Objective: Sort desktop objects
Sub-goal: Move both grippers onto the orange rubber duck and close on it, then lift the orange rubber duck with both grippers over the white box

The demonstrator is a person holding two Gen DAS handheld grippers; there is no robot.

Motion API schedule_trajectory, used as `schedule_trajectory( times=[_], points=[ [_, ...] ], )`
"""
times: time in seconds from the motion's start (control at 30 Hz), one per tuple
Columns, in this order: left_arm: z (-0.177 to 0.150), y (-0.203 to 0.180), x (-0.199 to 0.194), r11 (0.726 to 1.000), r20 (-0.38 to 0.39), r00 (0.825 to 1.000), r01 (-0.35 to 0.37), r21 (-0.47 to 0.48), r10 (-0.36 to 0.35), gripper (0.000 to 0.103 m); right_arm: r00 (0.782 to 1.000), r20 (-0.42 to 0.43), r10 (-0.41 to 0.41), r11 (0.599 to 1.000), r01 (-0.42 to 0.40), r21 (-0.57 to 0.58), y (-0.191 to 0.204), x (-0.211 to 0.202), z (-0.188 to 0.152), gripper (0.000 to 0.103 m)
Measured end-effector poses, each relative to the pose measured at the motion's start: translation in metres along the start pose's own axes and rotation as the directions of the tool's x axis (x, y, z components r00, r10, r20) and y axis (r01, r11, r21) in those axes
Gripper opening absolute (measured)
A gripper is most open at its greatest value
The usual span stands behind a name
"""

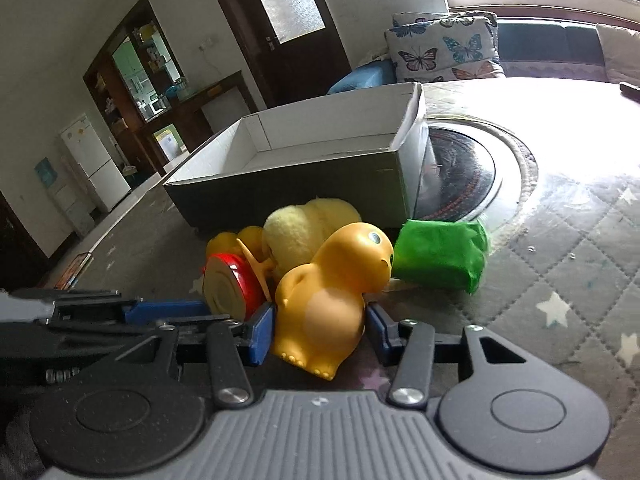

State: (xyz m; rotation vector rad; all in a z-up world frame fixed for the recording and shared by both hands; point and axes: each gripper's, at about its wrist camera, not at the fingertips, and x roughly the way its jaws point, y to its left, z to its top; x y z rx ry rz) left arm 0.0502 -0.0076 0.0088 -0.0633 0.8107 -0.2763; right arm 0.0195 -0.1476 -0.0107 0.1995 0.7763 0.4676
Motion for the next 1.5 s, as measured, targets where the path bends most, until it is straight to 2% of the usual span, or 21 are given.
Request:
schedule_trajectory(
  times=[0.17, 0.27, 0.47, 0.57, 0.7, 1.03, 1.13, 1.27, 1.5],
  points=[
    [0.010, -0.002, 0.003, 0.998, -0.005, 0.999, 0.050, -0.026, -0.050, 0.034, 0.999, 0.011, -0.035, 0.997, 0.036, -0.070, 0.006, -0.009, -0.006, 0.050],
    [0.019, -0.007, 0.006, 0.995, -0.012, 0.995, 0.096, -0.041, -0.097, 0.035, 0.999, 0.019, -0.049, 0.996, 0.050, -0.074, 0.009, -0.011, -0.009, 0.050],
    [0.035, -0.015, 0.018, 0.988, -0.046, 0.989, 0.134, -0.076, -0.137, 0.035, 0.998, 0.022, -0.064, 0.995, 0.066, -0.077, 0.013, -0.007, -0.016, 0.050],
    [0.038, -0.013, 0.026, 0.982, -0.081, 0.985, 0.145, -0.119, -0.155, 0.035, 0.997, 0.024, -0.068, 0.994, 0.070, -0.087, 0.015, -0.008, -0.018, 0.047],
    [0.039, -0.008, 0.034, 0.962, -0.112, 0.971, 0.187, -0.197, -0.212, 0.035, 0.997, 0.031, -0.074, 0.992, 0.077, -0.102, 0.017, -0.007, -0.021, 0.047],
    [0.043, -0.018, 0.043, 0.962, -0.132, 0.967, 0.191, -0.195, -0.219, 0.037, 0.996, 0.047, -0.076, 0.993, 0.079, -0.087, 0.014, -0.009, -0.021, 0.047],
    [0.041, -0.018, 0.037, 0.958, -0.116, 0.966, 0.207, -0.198, -0.232, 0.035, 0.995, 0.054, -0.088, 0.990, 0.093, -0.107, 0.016, -0.012, -0.021, 0.047],
    [0.049, -0.019, 0.018, 0.955, -0.056, 0.968, 0.230, -0.189, -0.244, 0.034, 0.991, 0.095, -0.091, 0.987, 0.102, -0.121, 0.022, -0.025, -0.014, 0.047],
    [0.093, -0.008, 0.005, 0.958, 0.069, 0.973, 0.228, -0.174, -0.219, 0.033, 0.979, 0.188, -0.074, 0.977, 0.109, -0.182, 0.034, -0.025, 0.037, 0.047]
  ],
)
